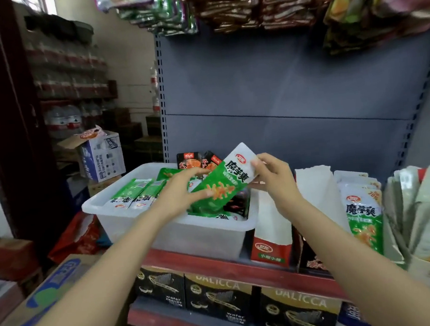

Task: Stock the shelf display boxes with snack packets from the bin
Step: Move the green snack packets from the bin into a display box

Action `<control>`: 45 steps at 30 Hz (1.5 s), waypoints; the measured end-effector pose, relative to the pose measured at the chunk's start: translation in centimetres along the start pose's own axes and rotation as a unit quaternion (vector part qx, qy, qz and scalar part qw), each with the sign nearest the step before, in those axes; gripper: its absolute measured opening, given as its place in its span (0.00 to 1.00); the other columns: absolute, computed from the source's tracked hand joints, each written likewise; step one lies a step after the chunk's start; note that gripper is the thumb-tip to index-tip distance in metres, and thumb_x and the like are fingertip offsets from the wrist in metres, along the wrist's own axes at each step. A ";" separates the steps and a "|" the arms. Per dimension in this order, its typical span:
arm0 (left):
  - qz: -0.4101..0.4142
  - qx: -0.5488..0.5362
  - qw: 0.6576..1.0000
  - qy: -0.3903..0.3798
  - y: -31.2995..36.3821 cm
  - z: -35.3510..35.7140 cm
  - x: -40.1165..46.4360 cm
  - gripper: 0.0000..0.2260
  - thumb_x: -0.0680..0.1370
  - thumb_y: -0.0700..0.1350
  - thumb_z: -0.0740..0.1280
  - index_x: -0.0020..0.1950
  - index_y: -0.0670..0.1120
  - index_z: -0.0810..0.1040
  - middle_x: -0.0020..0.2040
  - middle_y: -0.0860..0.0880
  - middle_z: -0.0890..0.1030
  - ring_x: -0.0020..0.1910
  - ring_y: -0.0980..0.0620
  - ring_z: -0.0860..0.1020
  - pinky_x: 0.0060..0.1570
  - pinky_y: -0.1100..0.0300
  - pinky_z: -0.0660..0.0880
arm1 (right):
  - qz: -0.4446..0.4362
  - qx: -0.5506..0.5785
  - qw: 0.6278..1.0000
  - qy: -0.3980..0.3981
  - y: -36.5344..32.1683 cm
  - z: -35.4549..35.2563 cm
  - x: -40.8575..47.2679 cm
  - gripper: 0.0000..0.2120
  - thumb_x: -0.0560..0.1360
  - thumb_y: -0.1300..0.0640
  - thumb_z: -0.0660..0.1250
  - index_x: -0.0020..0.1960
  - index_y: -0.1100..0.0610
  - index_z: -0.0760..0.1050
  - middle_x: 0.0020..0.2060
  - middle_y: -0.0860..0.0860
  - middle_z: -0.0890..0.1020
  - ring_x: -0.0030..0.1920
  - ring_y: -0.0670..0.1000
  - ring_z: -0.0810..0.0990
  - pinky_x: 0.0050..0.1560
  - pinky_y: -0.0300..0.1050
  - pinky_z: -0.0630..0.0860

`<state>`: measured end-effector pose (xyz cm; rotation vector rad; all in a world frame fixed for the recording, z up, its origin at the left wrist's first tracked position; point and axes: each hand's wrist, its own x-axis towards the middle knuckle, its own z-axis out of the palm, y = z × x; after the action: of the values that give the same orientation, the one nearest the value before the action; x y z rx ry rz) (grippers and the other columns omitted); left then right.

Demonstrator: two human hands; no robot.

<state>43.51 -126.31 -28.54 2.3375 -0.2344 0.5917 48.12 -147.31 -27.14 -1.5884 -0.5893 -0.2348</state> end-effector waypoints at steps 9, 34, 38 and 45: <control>0.097 -0.116 0.988 -0.020 8.5 7.2 3.2 0.06 0.73 0.42 0.71 0.45 0.52 0.77 0.43 0.55 0.82 0.43 0.55 0.79 0.48 0.57 0.73 | -0.032 -0.013 0.991 0.126 -2.5 -10.2 -2.5 0.10 0.76 0.67 0.65 0.54 0.57 0.75 0.41 0.50 0.80 0.38 0.43 0.79 0.37 0.37 0.78; 0.024 -0.116 0.986 -0.120 17.3 18.7 6.2 0.28 0.72 0.41 0.73 0.70 0.48 0.68 0.66 0.47 0.70 0.60 0.48 0.72 0.53 0.61 0.68 | -0.038 -0.371 0.914 0.162 -4.0 -23.5 -3.7 0.17 0.71 0.68 0.69 0.54 0.51 0.77 0.42 0.47 0.79 0.42 0.53 0.80 0.44 0.48 0.78; 0.002 -0.129 0.980 -0.154 17.0 18.9 6.1 0.29 0.71 0.40 0.74 0.69 0.51 0.68 0.69 0.46 0.69 0.62 0.49 0.72 0.56 0.53 0.74 | -0.019 -0.403 0.910 0.093 -3.8 -22.8 -3.5 0.16 0.71 0.69 0.69 0.55 0.53 0.76 0.38 0.41 0.75 0.42 0.49 0.77 0.42 0.48 0.79; 0.002 -0.143 0.978 -0.152 17.5 19.1 5.9 0.27 0.72 0.39 0.72 0.69 0.51 0.69 0.65 0.44 0.72 0.55 0.52 0.72 0.49 0.55 0.78 | 0.032 -0.452 0.891 0.014 -3.4 -22.4 -3.1 0.20 0.73 0.67 0.67 0.62 0.53 0.71 0.48 0.52 0.78 0.45 0.51 0.78 0.42 0.44 0.77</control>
<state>49.66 -152.12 -27.67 2.1365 -0.4339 0.1818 48.17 -169.78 -23.04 -2.4943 -0.4128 -0.5351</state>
